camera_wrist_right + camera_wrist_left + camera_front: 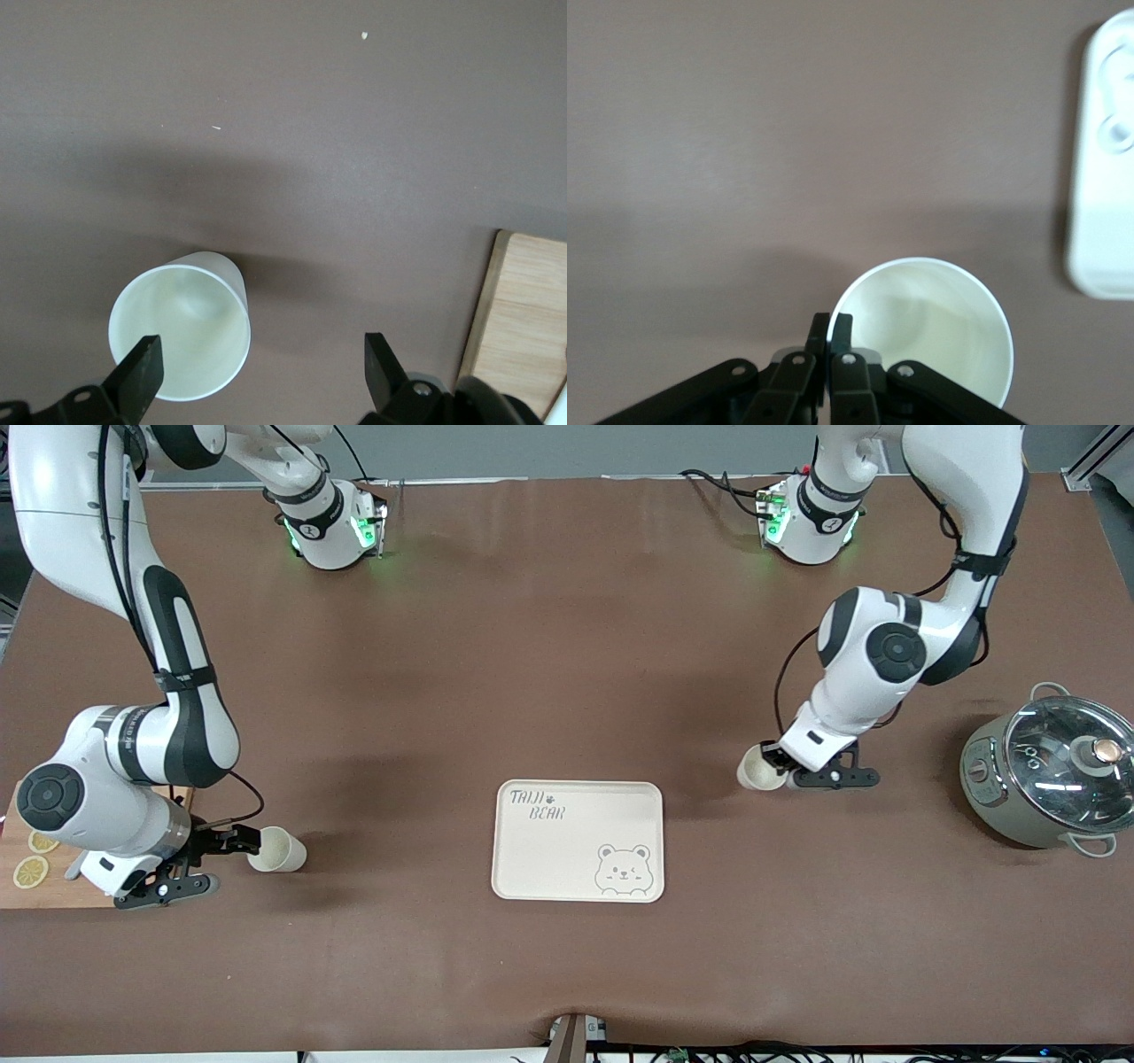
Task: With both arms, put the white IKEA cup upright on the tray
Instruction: 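Carry the cup toward the tray while the right gripper grasps its cup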
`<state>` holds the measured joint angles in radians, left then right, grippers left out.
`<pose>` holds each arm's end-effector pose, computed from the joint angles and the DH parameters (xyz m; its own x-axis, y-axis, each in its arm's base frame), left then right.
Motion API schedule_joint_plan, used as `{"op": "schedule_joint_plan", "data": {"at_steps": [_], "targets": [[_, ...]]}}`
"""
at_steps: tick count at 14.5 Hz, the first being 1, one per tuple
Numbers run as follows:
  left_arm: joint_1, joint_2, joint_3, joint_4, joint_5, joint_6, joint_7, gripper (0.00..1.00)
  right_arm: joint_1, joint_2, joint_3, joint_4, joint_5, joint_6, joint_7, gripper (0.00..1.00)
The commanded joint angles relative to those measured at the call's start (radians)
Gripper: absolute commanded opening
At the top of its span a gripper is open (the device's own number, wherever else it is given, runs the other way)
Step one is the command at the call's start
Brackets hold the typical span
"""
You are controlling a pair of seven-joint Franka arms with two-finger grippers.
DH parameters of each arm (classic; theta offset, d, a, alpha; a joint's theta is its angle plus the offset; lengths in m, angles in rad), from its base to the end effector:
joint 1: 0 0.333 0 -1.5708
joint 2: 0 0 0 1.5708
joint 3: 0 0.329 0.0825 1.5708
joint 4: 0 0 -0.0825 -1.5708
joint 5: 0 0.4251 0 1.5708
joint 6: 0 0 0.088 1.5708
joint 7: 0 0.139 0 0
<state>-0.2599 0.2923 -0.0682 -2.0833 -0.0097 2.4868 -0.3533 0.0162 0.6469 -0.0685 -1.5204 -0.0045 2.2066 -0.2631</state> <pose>0.5972 -0.2033 0.2471 0.9947 0.0394 0.0954 0.0334 -0.9974 0.0633 0.7549 -0.0332 0.2408 0.9736 0.2267 0.0272 0.2250 -0.9729 0.0539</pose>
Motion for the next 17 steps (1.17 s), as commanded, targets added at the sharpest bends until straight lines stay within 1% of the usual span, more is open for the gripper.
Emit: {"op": "schedule_joint_plan", "data": {"at_steps": [1, 3, 7, 8, 13, 17], "targets": [[-0.05, 0.076, 0.004, 0.107, -0.012, -0.04, -0.091, 0.0, -0.01, 0.011, 0.003, -0.001, -0.017, 0.022, -0.03, 1.0], [-0.091, 0.123, 0.007, 0.175, -0.01, -0.055, -0.165, 0.0, -0.008, 0.019, 0.004, -0.001, -0.017, 0.027, -0.03, 1.0], [-0.165, 0.209, 0.007, 0.311, 0.056, -0.088, -0.32, 0.0, -0.008, 0.037, 0.004, -0.001, -0.017, 0.051, -0.03, 1.0], [-0.18, 0.234, 0.007, 0.343, 0.057, -0.098, -0.343, 0.0, -0.008, 0.04, 0.004, -0.001, -0.017, 0.051, -0.03, 1.0], [-0.228, 0.367, 0.007, 0.529, 0.057, -0.108, -0.409, 0.0, -0.001, 0.057, 0.004, -0.001, -0.017, 0.053, -0.03, 1.0], [-0.242, 0.433, 0.013, 0.607, 0.057, -0.108, -0.409, 0.0, -0.002, 0.079, 0.004, -0.007, -0.017, 0.091, -0.03, 1.0]]}}
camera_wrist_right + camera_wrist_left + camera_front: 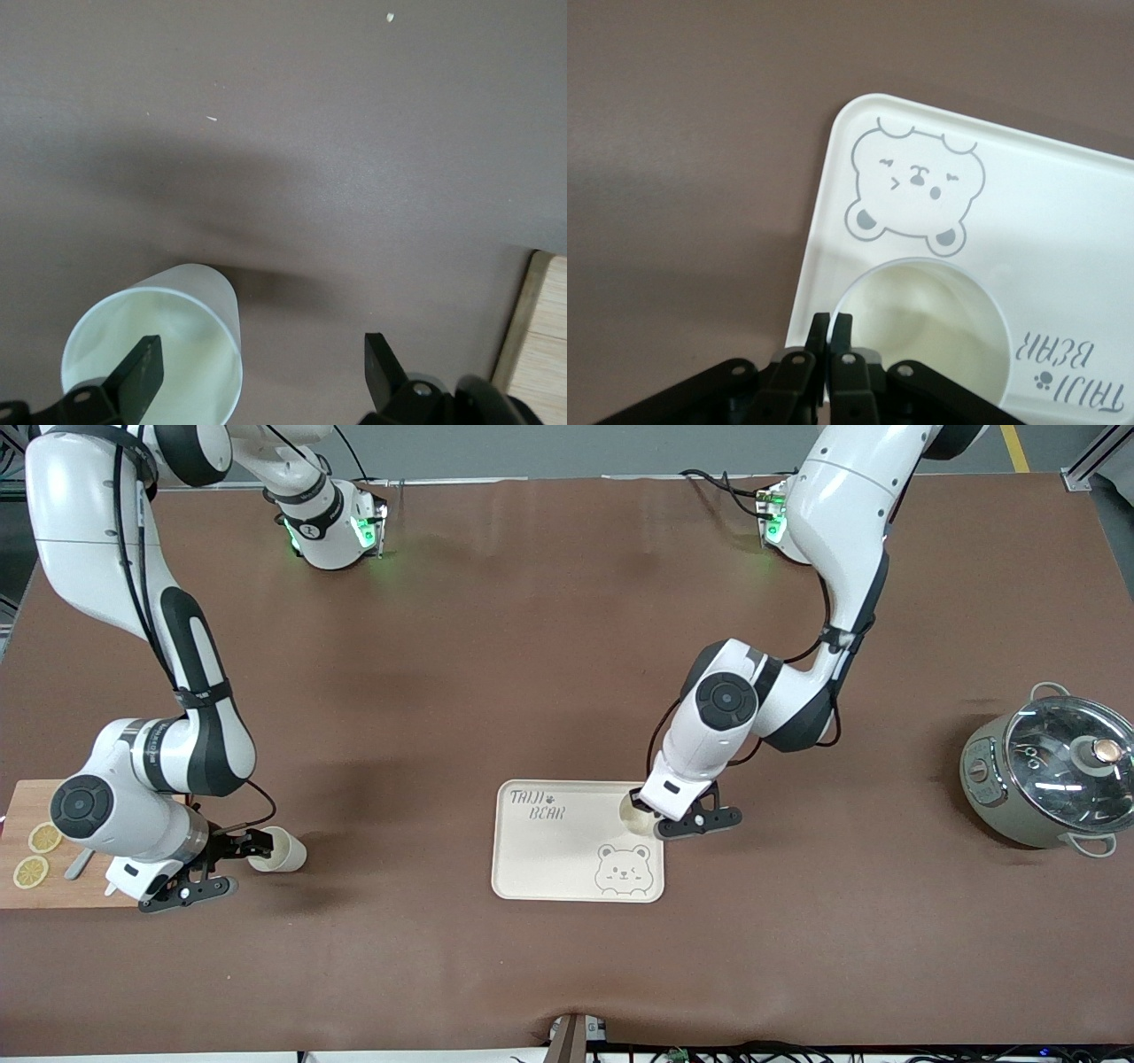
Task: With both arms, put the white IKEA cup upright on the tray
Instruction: 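Lower the cup upright onto the tray and open the left gripper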
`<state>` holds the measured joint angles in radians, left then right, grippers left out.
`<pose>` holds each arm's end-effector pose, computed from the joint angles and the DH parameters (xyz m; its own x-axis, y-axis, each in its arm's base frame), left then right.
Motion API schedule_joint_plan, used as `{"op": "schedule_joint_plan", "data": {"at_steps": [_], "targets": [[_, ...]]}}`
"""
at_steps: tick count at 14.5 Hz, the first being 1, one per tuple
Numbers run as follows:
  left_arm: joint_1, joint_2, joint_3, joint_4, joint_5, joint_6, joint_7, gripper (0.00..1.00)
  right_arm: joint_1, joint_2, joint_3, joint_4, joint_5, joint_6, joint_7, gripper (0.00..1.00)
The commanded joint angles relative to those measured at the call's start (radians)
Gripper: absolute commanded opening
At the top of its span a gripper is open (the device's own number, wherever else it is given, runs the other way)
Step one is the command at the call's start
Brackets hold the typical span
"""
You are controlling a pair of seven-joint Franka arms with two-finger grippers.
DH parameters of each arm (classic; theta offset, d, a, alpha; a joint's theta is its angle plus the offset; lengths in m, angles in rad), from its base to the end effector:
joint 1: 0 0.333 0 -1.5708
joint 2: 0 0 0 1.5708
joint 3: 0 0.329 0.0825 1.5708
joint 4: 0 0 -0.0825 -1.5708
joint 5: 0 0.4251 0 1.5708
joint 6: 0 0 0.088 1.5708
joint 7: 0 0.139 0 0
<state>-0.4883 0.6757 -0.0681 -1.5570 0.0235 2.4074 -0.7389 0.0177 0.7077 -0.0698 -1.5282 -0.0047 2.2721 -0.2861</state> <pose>0.6553 -0.3989 0.2213 0.9751 0.1905 0.1135 0.1747 -0.9752 0.1358 0.7544 -0.0331 0.1973 0.9674 0.2523 0.0219 0.2508 -0.9663 0.0575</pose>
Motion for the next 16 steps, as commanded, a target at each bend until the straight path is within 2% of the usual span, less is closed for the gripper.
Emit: {"op": "schedule_joint_plan", "data": {"at_steps": [1, 6, 16], "targets": [[-0.013, 0.068, 0.013, 0.101, 0.024, -0.027, -0.023, 0.0, -0.004, 0.022, 0.005, -0.001, -0.017, 0.032, -0.007, 1.0], [-0.047, 0.104, 0.047, 0.117, 0.111, 0.012, -0.076, 0.0, -0.004, 0.036, 0.005, -0.001, -0.015, 0.041, -0.005, 1.0], [-0.049, 0.122, 0.048, 0.117, 0.111, 0.048, -0.086, 0.0, -0.001, 0.053, 0.005, -0.013, -0.014, 0.079, -0.005, 1.0]]}}
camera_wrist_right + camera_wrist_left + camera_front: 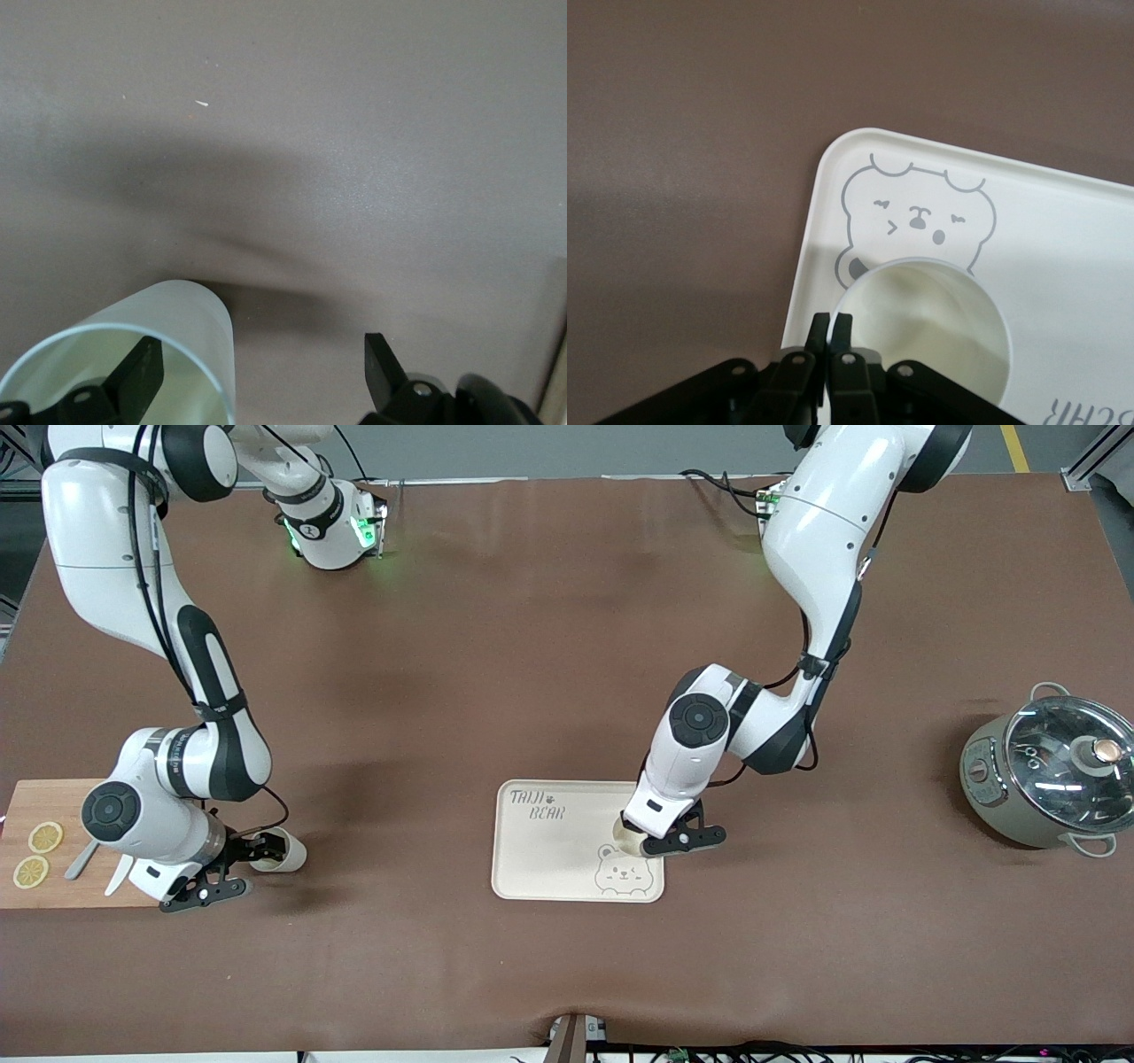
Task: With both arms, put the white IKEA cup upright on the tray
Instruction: 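Lower the cup upright onto the tray and open the left gripper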
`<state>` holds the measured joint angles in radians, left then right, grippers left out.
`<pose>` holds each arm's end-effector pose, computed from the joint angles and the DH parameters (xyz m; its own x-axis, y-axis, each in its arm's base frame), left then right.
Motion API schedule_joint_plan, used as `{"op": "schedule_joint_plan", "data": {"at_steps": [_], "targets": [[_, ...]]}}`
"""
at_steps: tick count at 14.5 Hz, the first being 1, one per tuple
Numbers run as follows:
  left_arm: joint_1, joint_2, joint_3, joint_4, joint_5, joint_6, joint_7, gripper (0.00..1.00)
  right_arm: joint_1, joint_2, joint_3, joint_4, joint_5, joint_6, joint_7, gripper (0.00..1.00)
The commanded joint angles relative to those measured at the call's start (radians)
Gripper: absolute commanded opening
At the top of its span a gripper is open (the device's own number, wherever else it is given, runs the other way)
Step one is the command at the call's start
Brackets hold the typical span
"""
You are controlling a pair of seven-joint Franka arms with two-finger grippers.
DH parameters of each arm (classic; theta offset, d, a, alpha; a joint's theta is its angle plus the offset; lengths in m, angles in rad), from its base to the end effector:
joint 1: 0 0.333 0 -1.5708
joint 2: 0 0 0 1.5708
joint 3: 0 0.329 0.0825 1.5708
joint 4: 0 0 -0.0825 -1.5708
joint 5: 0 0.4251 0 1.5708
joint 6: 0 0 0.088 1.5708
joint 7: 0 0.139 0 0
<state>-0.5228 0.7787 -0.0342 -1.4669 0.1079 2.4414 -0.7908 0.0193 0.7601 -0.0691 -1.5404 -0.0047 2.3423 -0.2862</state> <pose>0.6713 -0.4102 0.1892 0.9682 0.1752 0.1787 0.1603 -0.9825 0.0951 0.7517 -0.0317 0.1586 0.9659 0.2574 0.0266 0.2554 -0.9649 0.0611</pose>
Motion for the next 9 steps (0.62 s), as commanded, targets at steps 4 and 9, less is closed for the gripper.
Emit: {"op": "schedule_joint_plan", "data": {"at_steps": [4, 9], "targets": [[-0.013, 0.024, 0.013, 0.026, 0.027, 0.025, -0.034, 0.21, -0.001, 0.001, 0.006, 0.0, -0.011, 0.003, -0.002, 0.85], [-0.014, 0.001, 0.011, 0.025, 0.053, 0.015, -0.103, 1.0, 0.001, 0.001, 0.008, 0.0, -0.003, 0.002, -0.002, 0.34]]}}
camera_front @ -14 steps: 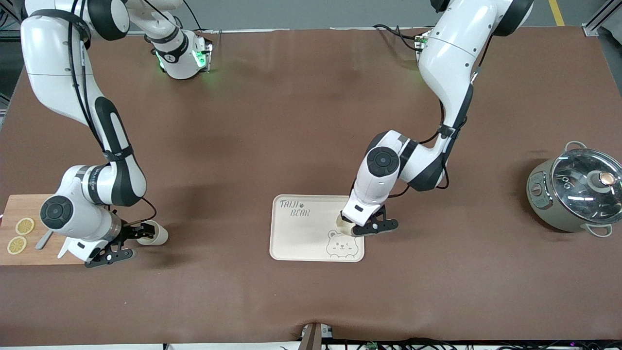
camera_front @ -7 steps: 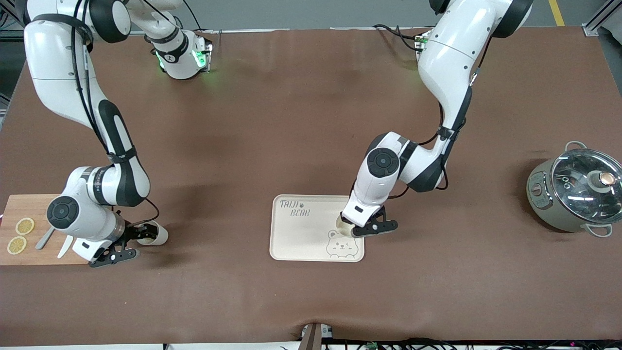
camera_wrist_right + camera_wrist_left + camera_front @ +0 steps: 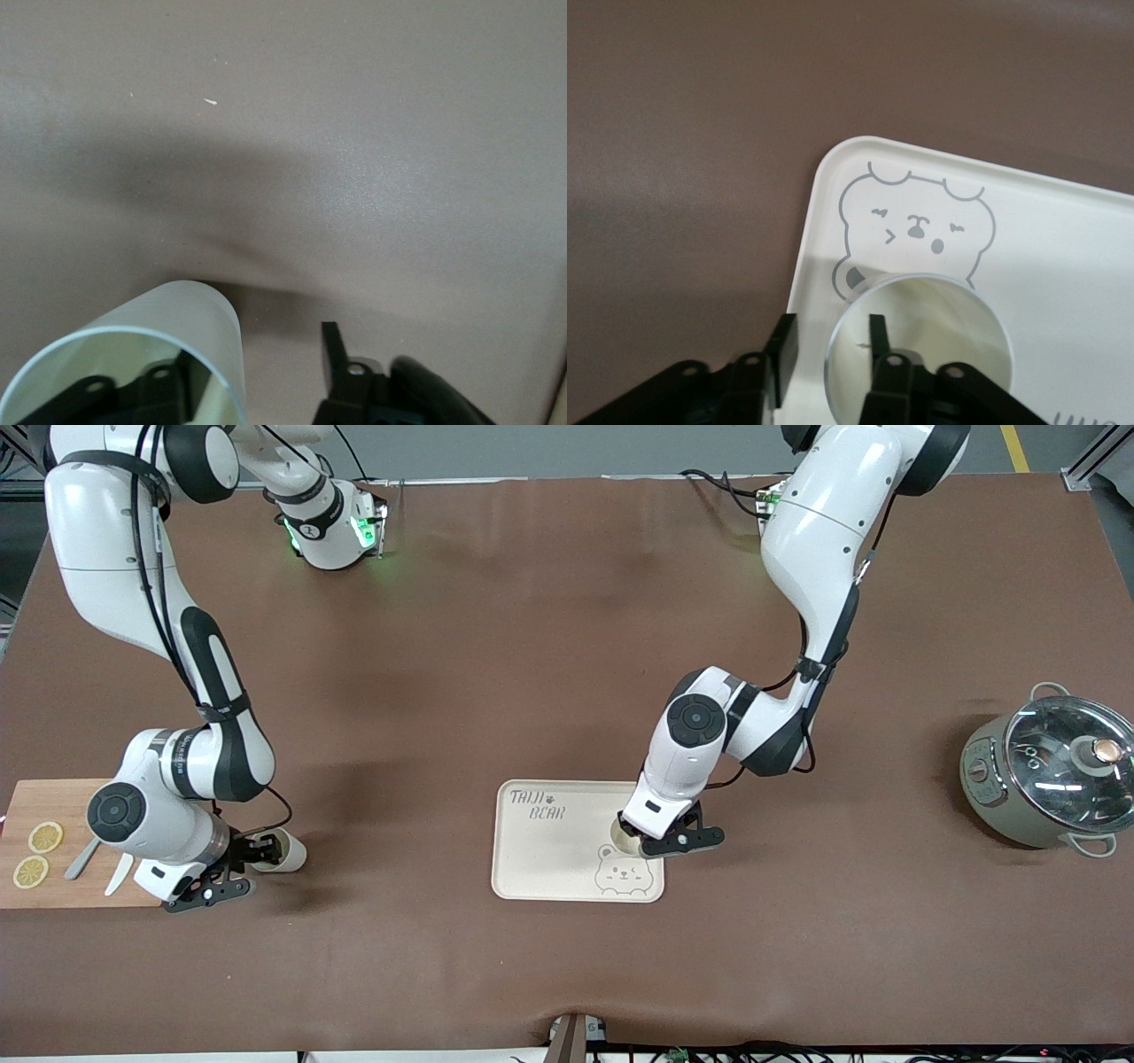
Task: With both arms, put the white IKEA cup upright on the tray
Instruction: 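Lower the cup upright onto the tray and open the left gripper, then withdraw the left gripper while the right gripper carries its cup toward the tray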
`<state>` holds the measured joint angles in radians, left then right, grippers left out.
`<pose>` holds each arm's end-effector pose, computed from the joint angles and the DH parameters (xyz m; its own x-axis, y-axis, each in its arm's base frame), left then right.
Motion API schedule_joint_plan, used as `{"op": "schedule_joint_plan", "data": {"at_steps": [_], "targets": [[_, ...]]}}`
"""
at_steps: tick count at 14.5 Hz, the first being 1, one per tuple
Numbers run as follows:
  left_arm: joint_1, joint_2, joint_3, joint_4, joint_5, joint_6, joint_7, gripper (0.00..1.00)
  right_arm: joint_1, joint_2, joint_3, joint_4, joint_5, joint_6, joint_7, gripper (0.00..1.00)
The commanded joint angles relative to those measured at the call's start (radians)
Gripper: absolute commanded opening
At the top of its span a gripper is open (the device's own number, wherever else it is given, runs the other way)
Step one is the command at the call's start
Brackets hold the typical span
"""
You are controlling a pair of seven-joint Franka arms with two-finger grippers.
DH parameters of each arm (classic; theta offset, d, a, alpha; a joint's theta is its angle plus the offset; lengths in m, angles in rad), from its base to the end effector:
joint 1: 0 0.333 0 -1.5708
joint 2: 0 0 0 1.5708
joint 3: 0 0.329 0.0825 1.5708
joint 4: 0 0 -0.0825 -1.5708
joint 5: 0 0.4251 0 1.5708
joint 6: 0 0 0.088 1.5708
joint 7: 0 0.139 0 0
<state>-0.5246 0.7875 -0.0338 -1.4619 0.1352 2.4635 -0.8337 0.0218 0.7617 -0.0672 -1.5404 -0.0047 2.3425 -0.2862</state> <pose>0.6734 -0.4126 0.1873 0.9596 0.1966 0.2010 0.1794 -0.9786 0.1007 0.7515 -0.0285 0.1574 0.9650 0.2611 0.0256 0.2593 -0.9640 0.0595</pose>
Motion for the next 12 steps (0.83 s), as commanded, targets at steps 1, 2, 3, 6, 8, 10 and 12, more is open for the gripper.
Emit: {"op": "schedule_joint_plan", "data": {"at_steps": [1, 2, 3, 6, 8, 10, 12], "targets": [[-0.012, -0.016, 0.011, 0.021, 0.026, -0.009, -0.08, 1.0, -0.002, -0.001, 0.006, 0.0, -0.001, 0.001, -0.002, 0.26], [-0.012, -0.019, 0.011, 0.02, 0.024, -0.02, -0.087, 1.0, -0.002, -0.001, 0.006, 0.0, -0.001, 0.001, -0.001, 0.19], [-0.012, -0.031, 0.011, 0.021, 0.024, -0.043, -0.087, 1.0, -0.002, -0.001, 0.006, 0.0, 0.0, 0.001, -0.001, 0.13], [-0.003, -0.098, 0.008, 0.021, 0.02, -0.162, -0.084, 1.0, -0.003, -0.001, 0.006, 0.002, 0.034, 0.0, 0.005, 0.0], [0.005, -0.16, 0.003, 0.021, 0.017, -0.266, -0.078, 1.0, -0.005, -0.001, 0.006, 0.002, 0.038, -0.002, 0.005, 0.0], [0.02, -0.23, 0.008, 0.021, -0.002, -0.372, -0.058, 1.0, -0.003, -0.001, 0.006, 0.005, 0.038, -0.002, 0.005, 0.0], [0.089, -0.289, 0.002, 0.021, -0.038, -0.478, 0.075, 1.0, -0.003, -0.002, 0.006, 0.009, 0.038, -0.005, 0.005, 0.0]]}}
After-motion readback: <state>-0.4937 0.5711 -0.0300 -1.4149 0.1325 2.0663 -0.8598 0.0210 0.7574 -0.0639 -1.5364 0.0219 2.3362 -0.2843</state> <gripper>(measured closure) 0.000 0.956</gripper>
